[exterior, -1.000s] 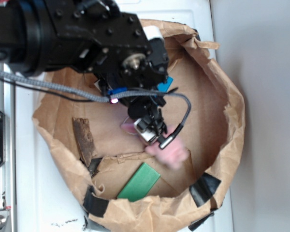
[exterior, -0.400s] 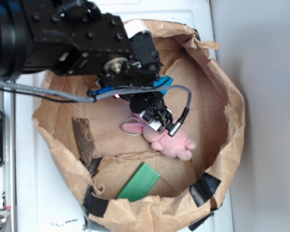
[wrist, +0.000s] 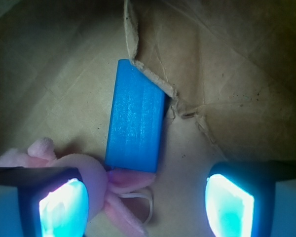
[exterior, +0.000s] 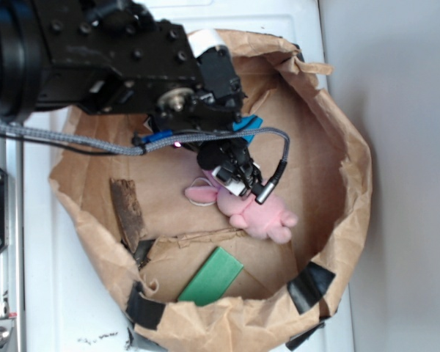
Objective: Grab the blue block.
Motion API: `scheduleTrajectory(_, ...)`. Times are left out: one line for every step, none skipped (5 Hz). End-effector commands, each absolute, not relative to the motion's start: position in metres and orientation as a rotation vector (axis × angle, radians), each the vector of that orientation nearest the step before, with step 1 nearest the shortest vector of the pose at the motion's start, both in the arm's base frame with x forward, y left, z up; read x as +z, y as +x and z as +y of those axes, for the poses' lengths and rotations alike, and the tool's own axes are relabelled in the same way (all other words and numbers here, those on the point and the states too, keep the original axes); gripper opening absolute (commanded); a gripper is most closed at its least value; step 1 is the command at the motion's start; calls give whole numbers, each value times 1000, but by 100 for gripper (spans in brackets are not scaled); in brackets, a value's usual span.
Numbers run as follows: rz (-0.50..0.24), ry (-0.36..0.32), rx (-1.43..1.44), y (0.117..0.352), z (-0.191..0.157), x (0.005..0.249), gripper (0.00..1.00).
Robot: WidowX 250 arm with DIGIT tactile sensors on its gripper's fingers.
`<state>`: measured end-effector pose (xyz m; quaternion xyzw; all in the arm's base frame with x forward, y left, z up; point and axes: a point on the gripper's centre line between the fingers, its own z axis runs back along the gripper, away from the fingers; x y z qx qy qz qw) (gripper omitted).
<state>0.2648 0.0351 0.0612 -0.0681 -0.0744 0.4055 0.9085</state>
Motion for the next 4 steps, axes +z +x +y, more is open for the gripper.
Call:
scheduleTrajectory(-202, -153, 826, 270, 36, 73, 100)
scheduleTrajectory(-194, -137, 849, 280, 33, 68, 100)
scheduleTrajectory(-146, -141, 859, 293, 26, 73, 100)
scheduleTrajectory(-147, -168, 873, 304, 25, 76, 100)
